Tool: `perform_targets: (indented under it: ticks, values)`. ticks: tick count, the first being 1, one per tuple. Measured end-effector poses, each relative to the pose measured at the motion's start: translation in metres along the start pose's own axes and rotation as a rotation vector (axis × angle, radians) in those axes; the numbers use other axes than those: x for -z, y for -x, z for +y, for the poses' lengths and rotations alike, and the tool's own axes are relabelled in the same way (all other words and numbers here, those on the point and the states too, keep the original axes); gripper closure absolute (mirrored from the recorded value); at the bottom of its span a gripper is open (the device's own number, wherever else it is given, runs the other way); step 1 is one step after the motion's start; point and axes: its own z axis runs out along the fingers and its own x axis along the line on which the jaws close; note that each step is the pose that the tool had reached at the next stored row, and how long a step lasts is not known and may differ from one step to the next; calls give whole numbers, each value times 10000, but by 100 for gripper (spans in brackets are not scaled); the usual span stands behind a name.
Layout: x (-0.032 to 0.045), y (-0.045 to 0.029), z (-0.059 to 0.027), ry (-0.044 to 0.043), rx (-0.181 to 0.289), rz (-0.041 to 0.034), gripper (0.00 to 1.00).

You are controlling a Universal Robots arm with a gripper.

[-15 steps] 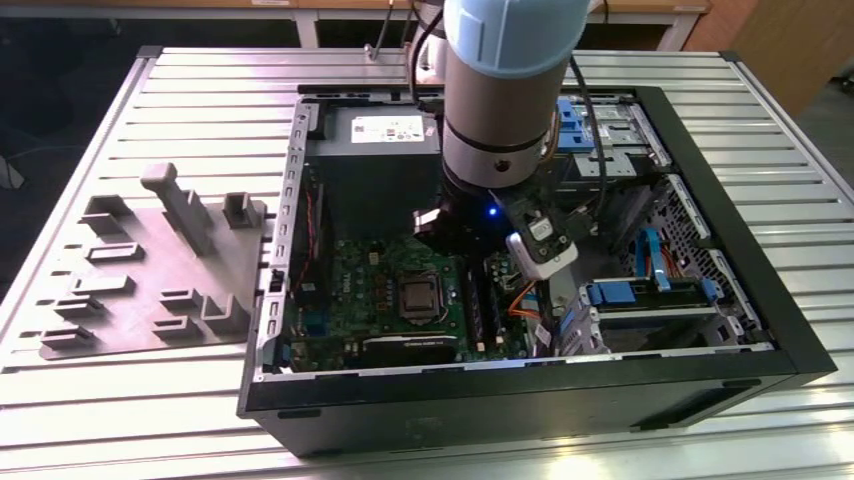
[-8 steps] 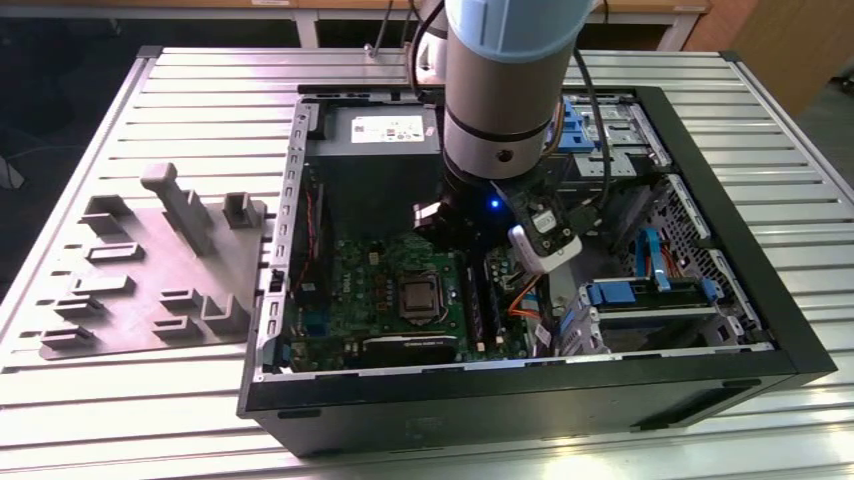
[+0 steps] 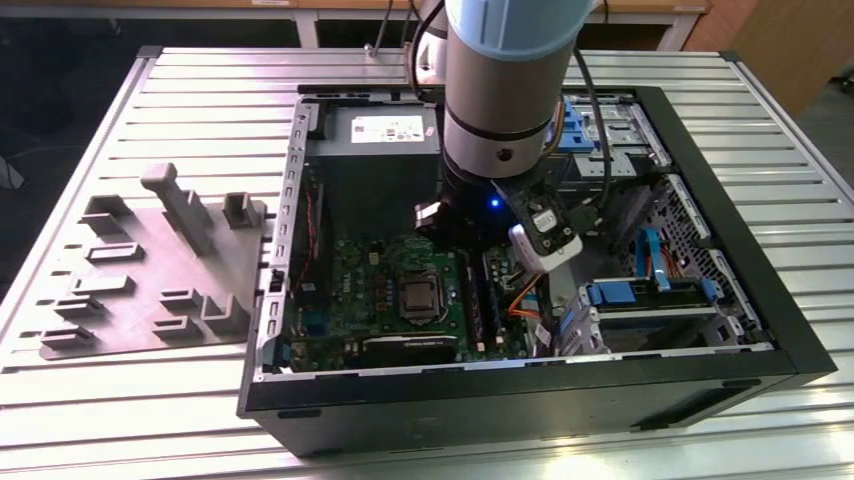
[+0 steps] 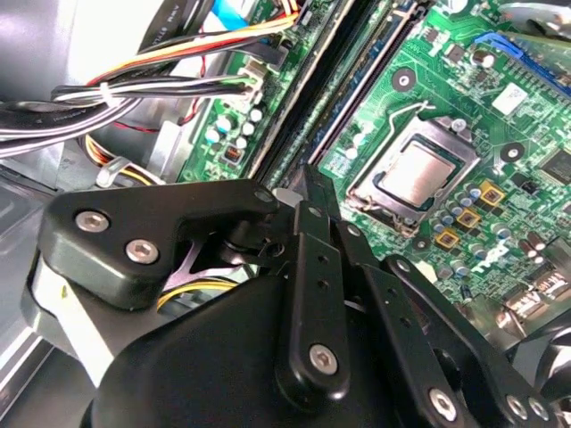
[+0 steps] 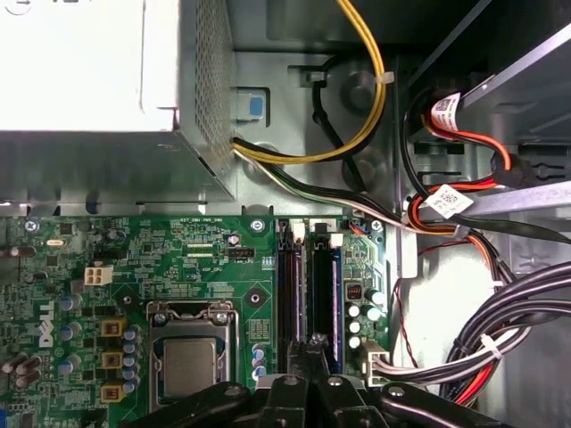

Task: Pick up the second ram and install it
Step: 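Insert the second ram into the second slot, then press down the second ram until it locks into place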

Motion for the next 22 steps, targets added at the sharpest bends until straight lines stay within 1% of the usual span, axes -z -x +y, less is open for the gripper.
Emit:
perform_targets:
  ticks: [2,4,13,17,22]
  values:
    - [2,0,0,0,0,0,90]
    - [64,4,5,0,0,0,90]
    - [71,4,14,3,1,1,90]
    - [68,2,56,3,0,1,90]
    - [60,-1,165,4,0,0,90]
